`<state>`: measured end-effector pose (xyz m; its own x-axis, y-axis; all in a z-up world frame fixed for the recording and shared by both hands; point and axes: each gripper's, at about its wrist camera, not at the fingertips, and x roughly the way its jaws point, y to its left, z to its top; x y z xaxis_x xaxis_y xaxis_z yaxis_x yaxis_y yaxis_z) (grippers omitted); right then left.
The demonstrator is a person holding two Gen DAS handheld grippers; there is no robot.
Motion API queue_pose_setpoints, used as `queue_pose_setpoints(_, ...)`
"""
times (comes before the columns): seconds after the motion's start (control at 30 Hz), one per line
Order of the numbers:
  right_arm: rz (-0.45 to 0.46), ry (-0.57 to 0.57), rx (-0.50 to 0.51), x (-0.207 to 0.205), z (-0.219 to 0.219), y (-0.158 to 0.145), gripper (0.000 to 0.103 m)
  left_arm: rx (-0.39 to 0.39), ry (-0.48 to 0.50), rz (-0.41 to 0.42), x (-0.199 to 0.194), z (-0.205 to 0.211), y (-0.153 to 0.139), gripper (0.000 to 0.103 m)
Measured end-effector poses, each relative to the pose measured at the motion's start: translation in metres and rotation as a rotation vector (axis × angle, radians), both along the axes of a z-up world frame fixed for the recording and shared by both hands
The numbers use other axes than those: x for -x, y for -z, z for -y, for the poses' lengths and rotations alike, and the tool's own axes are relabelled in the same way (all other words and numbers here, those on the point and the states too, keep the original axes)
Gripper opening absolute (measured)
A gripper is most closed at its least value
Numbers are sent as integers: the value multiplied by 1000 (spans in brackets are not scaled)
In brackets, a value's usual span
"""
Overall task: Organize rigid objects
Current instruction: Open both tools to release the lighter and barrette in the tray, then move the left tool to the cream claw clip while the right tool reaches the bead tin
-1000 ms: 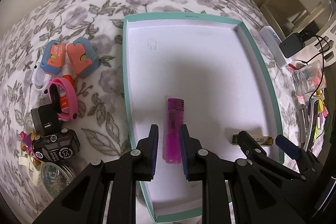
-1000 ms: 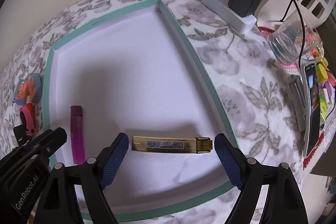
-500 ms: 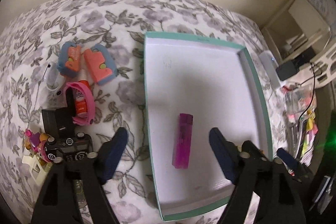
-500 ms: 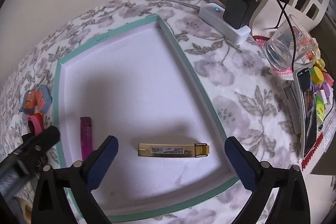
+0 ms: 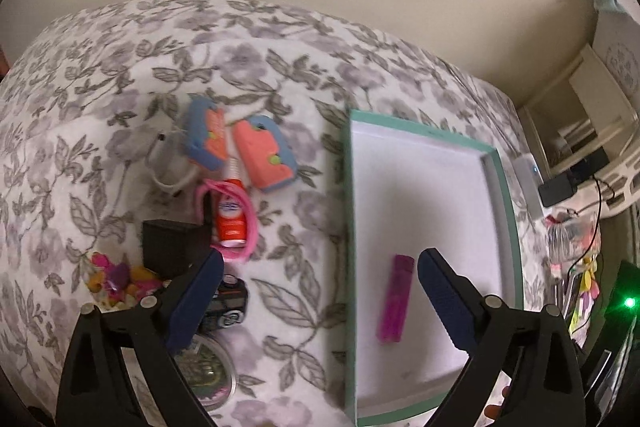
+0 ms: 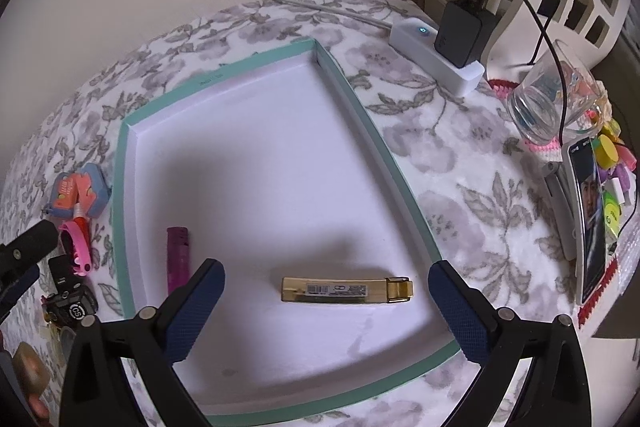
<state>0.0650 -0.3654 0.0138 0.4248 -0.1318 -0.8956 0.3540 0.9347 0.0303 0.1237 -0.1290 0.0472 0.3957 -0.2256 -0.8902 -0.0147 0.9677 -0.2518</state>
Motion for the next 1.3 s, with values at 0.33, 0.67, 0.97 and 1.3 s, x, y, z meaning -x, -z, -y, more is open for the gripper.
queue_pose_setpoints(0.33, 59, -129, -1, -3, -50, -13, 103, 1, -134, 27, 1, -60, -14, 98)
queue_pose_setpoints(0.67, 126, -251, -45, -2, -105, -29, 103, -25, -261, 67, 13, -119, -37, 98)
queue_pose_setpoints(0.97, 120, -362, -52, -3, -147, -28, 103, -74, -301, 47, 19, -141, -35, 98)
queue_pose_setpoints(1.3, 31, -477, -77, -3, -186, -1, 103, -127, -317, -120, 19, -155, 6, 98)
